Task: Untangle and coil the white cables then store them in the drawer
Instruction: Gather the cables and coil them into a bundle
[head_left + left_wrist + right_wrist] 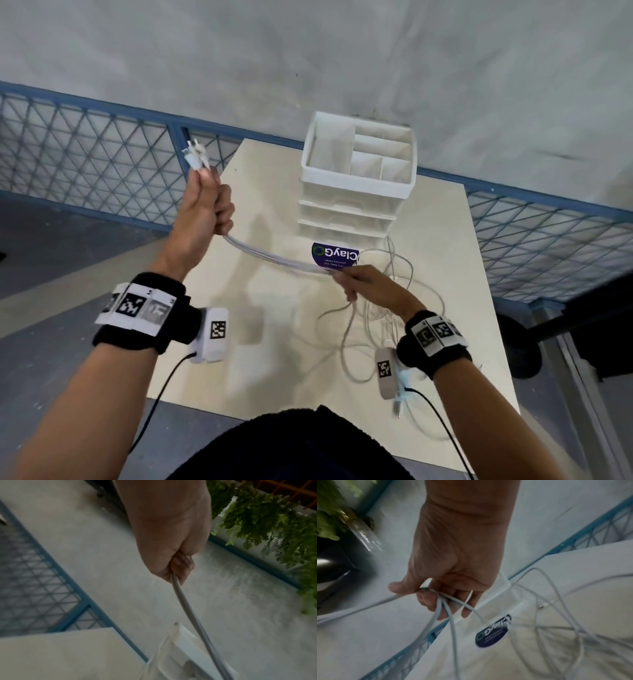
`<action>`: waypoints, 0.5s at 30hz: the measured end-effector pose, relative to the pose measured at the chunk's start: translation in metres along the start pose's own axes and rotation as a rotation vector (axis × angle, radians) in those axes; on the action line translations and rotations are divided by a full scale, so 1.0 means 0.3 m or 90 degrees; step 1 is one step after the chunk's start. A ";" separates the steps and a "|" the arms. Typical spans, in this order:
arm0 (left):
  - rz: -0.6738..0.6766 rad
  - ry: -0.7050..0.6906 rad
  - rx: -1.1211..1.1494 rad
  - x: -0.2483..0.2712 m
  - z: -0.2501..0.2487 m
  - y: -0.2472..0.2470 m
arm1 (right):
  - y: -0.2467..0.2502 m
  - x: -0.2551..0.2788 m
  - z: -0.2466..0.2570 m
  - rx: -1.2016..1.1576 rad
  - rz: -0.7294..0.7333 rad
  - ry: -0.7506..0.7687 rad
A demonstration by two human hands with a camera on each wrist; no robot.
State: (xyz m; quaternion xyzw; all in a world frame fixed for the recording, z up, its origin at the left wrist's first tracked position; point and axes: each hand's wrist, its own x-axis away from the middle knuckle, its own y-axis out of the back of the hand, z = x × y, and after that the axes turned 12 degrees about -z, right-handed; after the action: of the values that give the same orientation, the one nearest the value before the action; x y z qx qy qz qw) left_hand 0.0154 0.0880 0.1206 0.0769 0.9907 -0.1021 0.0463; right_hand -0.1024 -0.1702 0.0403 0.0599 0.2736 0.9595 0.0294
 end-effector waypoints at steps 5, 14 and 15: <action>0.062 -0.044 -0.330 0.032 0.068 -0.016 | 0.035 -0.008 0.089 -0.015 -0.067 0.000; 0.273 -0.025 -0.380 0.091 0.140 -0.125 | 0.047 -0.018 0.188 -0.003 -0.072 0.041; 0.245 -0.054 -0.382 0.077 0.128 -0.110 | 0.058 -0.003 0.164 -0.013 -0.073 0.019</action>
State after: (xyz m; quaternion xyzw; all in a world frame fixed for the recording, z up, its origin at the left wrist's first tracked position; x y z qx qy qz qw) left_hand -0.0096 0.0515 0.0871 0.2405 0.9413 0.2007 0.1261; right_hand -0.0955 -0.1593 0.0909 0.0294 0.2675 0.9598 0.0804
